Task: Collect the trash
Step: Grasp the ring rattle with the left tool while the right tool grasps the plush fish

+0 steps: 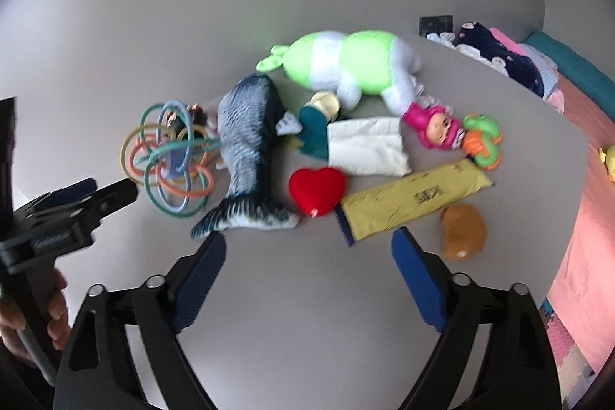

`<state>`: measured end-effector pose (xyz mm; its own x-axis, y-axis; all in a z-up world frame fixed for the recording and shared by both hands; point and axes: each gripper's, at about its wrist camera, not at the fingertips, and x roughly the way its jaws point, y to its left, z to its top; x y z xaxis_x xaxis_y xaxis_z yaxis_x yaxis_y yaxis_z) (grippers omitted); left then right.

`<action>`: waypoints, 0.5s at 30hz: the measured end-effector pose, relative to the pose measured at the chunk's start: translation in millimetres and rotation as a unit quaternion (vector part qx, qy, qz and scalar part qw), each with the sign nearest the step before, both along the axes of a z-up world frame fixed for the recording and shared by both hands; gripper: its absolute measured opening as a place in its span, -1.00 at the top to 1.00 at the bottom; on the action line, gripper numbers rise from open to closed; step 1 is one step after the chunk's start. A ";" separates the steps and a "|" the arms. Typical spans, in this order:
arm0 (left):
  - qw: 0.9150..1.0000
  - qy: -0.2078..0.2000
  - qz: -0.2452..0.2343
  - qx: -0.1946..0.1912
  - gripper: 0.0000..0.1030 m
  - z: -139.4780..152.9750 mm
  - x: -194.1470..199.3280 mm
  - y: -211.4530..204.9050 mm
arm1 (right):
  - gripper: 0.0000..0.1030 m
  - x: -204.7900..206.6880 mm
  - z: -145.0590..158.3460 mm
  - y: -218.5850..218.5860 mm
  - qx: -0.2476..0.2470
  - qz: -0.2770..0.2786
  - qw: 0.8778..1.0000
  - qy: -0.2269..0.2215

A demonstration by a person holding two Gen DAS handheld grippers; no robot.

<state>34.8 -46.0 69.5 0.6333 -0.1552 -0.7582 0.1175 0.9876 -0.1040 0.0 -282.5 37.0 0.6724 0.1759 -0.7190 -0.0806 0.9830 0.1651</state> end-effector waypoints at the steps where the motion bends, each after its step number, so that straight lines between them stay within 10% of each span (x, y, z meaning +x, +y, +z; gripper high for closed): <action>1: 1.000 0.002 -0.002 0.002 -0.89 -0.3 5.9 -3.8 | -0.61 1.5 1.7 -1.6 0.000 -0.001 1.000 -0.001; 9: 1.000 0.023 -0.001 -0.002 -0.83 -14.1 33.4 -5.8 | -0.44 20.4 11.4 -4.2 0.005 0.006 1.000 -0.002; 15: 0.999 0.021 -0.026 0.002 -0.17 -12.7 31.9 2.3 | -0.44 33.1 22.2 7.3 0.008 0.026 1.000 -0.015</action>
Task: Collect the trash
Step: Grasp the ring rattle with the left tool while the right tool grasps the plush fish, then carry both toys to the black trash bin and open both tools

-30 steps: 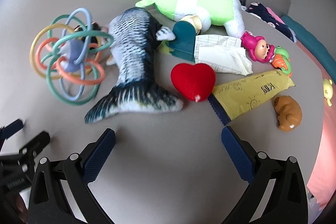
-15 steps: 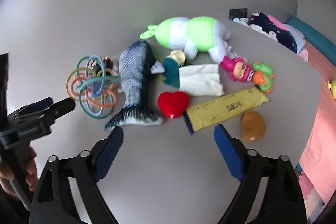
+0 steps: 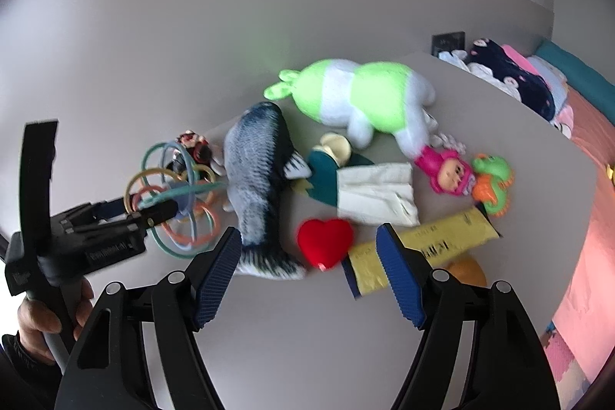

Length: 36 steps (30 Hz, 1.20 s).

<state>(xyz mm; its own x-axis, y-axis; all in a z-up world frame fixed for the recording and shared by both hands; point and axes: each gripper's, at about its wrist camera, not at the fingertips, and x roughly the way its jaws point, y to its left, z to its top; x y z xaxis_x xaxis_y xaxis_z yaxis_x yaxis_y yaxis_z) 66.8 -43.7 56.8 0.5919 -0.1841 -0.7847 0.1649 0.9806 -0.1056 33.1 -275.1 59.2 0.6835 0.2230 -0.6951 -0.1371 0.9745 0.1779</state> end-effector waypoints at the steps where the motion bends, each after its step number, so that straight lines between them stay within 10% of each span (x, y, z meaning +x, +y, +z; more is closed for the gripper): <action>1: 1.000 -0.007 -0.009 -0.008 0.05 1.1 -2.0 0.9 | -0.42 3.5 1.2 3.6 -0.002 0.004 1.000 -0.001; 12: 0.997 -0.046 -0.005 -0.069 0.69 18.8 -7.4 32.4 | -0.04 75.7 7.7 61.8 -0.026 0.065 0.997 0.018; 18: 0.997 -0.044 0.001 -0.061 0.72 18.2 -5.9 42.4 | -0.01 122.9 -18.9 89.9 -0.076 0.058 0.993 0.063; 22: 0.997 -0.054 -0.001 -0.064 0.73 20.1 -8.4 44.2 | 0.77 135.8 -33.2 97.1 -0.102 0.067 0.988 0.090; 36: 0.992 -0.113 -0.018 -0.055 0.73 69.2 -49.7 27.8 | 0.87 49.3 79.7 71.0 -0.039 0.049 0.996 -0.061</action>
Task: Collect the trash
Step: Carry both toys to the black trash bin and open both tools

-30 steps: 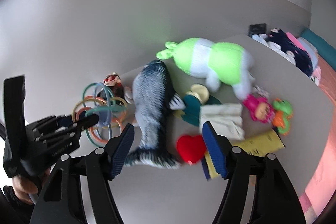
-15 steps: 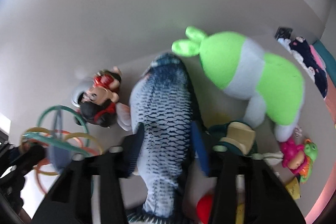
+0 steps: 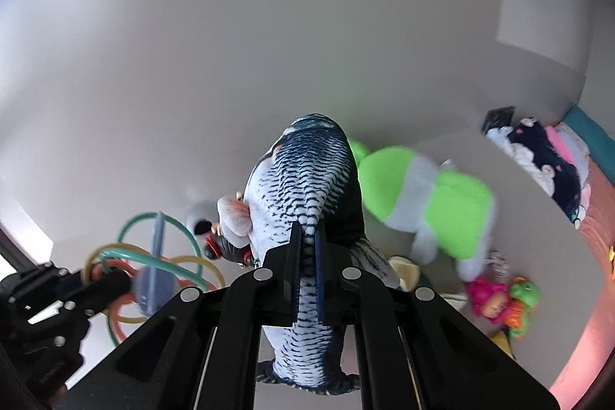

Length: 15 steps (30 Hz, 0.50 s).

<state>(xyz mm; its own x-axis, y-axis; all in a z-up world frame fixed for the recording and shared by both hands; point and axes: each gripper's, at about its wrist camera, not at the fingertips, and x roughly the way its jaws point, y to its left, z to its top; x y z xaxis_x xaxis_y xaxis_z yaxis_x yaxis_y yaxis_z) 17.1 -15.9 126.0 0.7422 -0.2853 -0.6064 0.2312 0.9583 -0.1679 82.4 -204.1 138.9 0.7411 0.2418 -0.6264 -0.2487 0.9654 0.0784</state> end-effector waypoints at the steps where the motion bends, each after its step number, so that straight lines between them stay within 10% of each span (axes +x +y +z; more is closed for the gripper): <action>1: 1.000 -0.005 -0.005 0.001 0.73 5.4 -6.5 -5.2 | 0.87 -9.6 6.5 -7.7 0.005 -0.005 1.000 -0.007; 15: 0.989 -0.038 -0.142 0.005 0.73 22.8 -78.7 -144.8 | 0.87 -155.1 24.2 -149.7 0.024 -0.136 0.989 -0.059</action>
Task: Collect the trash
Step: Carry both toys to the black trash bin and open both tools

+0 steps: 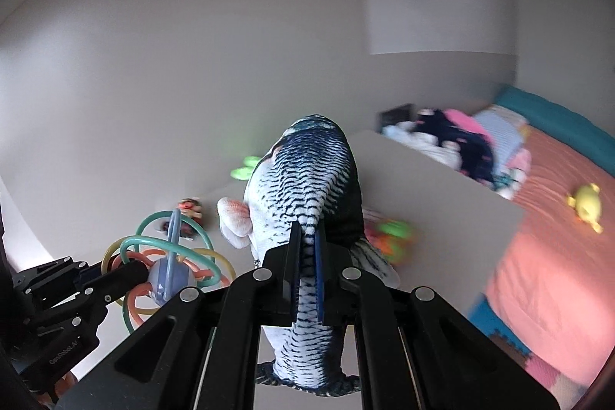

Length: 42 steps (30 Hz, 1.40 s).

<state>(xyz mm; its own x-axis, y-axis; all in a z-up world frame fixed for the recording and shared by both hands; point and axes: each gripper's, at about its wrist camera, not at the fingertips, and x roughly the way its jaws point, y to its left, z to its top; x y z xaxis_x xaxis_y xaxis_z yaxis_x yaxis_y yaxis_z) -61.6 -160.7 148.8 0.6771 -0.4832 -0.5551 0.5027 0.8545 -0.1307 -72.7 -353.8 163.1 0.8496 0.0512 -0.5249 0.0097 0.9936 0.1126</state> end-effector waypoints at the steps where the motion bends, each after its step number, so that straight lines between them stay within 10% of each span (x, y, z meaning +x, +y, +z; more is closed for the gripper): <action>1: 1.000 0.000 -0.013 0.000 0.73 -1.0 -5.2 -11.8 | 0.87 -11.7 -1.8 -12.4 0.000 -0.014 1.000 -0.002; 11: 0.983 0.024 -0.180 0.016 0.73 -28.4 -74.1 -156.6 | 0.87 -135.7 -37.3 -130.4 0.013 -0.164 0.986 0.010; 28: 0.912 0.112 -0.381 0.100 0.69 -135.9 -192.4 -338.7 | 0.82 -267.3 -135.9 -272.7 0.048 -0.345 0.932 0.101; 30: 0.904 0.123 -0.392 0.117 0.37 -147.7 -198.5 -349.6 | 0.44 -272.2 -147.9 -284.3 0.047 -0.365 0.922 0.117; 31: 0.904 0.121 -0.385 0.143 0.01 -156.9 -201.5 -355.7 | -0.20 -276.5 -151.6 -289.8 0.043 -0.385 0.915 0.118; 32: 0.905 0.114 -0.377 0.160 -0.84 -162.7 -202.2 -357.3 | -0.59 -283.1 -154.1 -295.0 0.038 -0.402 0.908 0.113; 42: 0.917 0.086 -0.364 0.135 -0.88 -159.9 -194.7 -351.4 | -0.60 -302.3 -164.2 -311.7 0.035 -0.440 0.890 0.112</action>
<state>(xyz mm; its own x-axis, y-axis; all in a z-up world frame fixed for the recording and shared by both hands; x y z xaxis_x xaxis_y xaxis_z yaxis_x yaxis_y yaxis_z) -256.3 -512.1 -11.1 0.1196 -0.6015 -0.7898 0.9451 0.3126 -0.0950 -375.0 -665.4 -1.1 0.4514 -0.5423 -0.7086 0.8106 0.5812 0.0715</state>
